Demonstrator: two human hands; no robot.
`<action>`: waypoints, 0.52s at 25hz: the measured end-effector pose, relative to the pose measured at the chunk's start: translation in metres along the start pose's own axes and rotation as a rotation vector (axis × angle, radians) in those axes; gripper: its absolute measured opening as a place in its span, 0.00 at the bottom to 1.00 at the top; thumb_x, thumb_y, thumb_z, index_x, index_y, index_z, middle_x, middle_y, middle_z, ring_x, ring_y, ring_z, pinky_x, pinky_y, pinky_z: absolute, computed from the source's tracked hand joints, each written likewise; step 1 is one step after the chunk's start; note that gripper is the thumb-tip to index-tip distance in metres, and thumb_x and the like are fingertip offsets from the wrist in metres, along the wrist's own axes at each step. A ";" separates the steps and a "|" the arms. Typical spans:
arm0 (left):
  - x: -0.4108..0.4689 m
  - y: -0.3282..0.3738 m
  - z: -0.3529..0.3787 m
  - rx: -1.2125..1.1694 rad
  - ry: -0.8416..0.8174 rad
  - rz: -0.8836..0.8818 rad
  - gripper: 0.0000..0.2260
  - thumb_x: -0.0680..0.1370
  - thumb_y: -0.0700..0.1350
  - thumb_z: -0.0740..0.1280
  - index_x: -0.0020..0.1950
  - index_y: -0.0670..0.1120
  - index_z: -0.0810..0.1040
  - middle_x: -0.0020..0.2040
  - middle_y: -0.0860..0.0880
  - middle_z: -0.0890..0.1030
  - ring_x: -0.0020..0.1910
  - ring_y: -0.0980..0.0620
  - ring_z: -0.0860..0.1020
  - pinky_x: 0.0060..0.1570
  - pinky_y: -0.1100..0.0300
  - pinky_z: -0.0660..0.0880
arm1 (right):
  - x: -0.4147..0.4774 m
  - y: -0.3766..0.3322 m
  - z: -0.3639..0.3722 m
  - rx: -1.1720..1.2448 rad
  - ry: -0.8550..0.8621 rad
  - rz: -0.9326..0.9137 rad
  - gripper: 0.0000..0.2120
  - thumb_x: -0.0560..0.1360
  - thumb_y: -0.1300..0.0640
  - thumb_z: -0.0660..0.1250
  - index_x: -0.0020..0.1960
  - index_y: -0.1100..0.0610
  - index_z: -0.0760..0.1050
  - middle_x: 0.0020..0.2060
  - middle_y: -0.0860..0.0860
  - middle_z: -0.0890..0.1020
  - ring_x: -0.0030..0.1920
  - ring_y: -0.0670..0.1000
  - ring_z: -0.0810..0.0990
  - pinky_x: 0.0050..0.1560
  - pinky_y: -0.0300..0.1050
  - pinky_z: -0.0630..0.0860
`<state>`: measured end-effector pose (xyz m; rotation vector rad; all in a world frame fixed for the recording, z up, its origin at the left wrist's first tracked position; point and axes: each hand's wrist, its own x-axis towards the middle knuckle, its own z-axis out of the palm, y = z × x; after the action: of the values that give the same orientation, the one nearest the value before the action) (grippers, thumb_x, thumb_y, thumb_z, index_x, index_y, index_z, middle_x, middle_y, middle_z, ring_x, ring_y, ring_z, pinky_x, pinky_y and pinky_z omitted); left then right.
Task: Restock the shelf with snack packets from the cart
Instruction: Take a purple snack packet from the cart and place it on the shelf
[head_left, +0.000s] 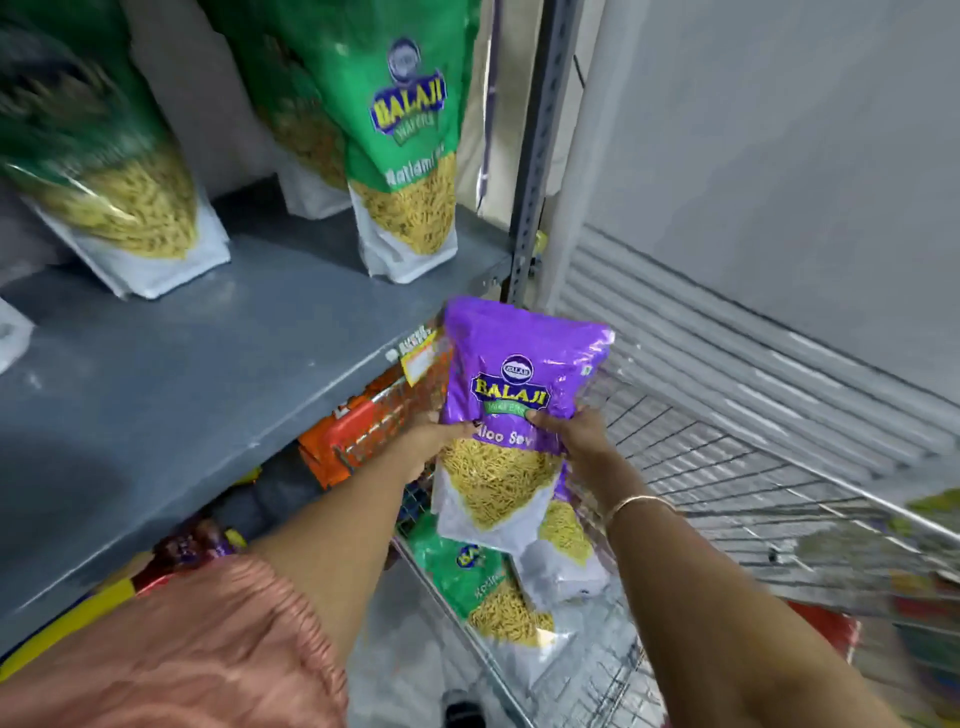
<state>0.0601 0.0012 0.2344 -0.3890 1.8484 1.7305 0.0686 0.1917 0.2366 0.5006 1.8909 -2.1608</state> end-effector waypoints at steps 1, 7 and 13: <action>-0.012 0.016 0.001 0.003 0.001 0.043 0.07 0.74 0.34 0.65 0.48 0.44 0.77 0.34 0.55 0.86 0.21 0.66 0.77 0.26 0.68 0.75 | -0.005 -0.018 0.001 -0.015 -0.033 -0.033 0.11 0.67 0.72 0.67 0.39 0.56 0.78 0.24 0.44 0.84 0.26 0.42 0.81 0.29 0.39 0.79; -0.106 0.098 -0.041 -0.053 0.105 0.236 0.06 0.73 0.38 0.68 0.42 0.48 0.74 0.27 0.58 0.81 0.24 0.63 0.77 0.22 0.69 0.73 | -0.047 -0.141 0.060 -0.127 -0.267 -0.279 0.11 0.66 0.72 0.68 0.42 0.58 0.77 0.27 0.43 0.85 0.29 0.42 0.82 0.31 0.35 0.80; -0.164 0.126 -0.145 -0.099 0.408 0.405 0.10 0.70 0.41 0.71 0.50 0.47 0.77 0.41 0.50 0.80 0.39 0.55 0.76 0.38 0.60 0.72 | -0.040 -0.199 0.186 -0.224 -0.498 -0.424 0.13 0.66 0.72 0.68 0.44 0.57 0.77 0.30 0.42 0.85 0.32 0.42 0.82 0.34 0.35 0.80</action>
<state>0.0882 -0.1535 0.4326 -0.4571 2.2561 2.1430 0.0091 0.0342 0.4547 -0.4817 2.0204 -1.9973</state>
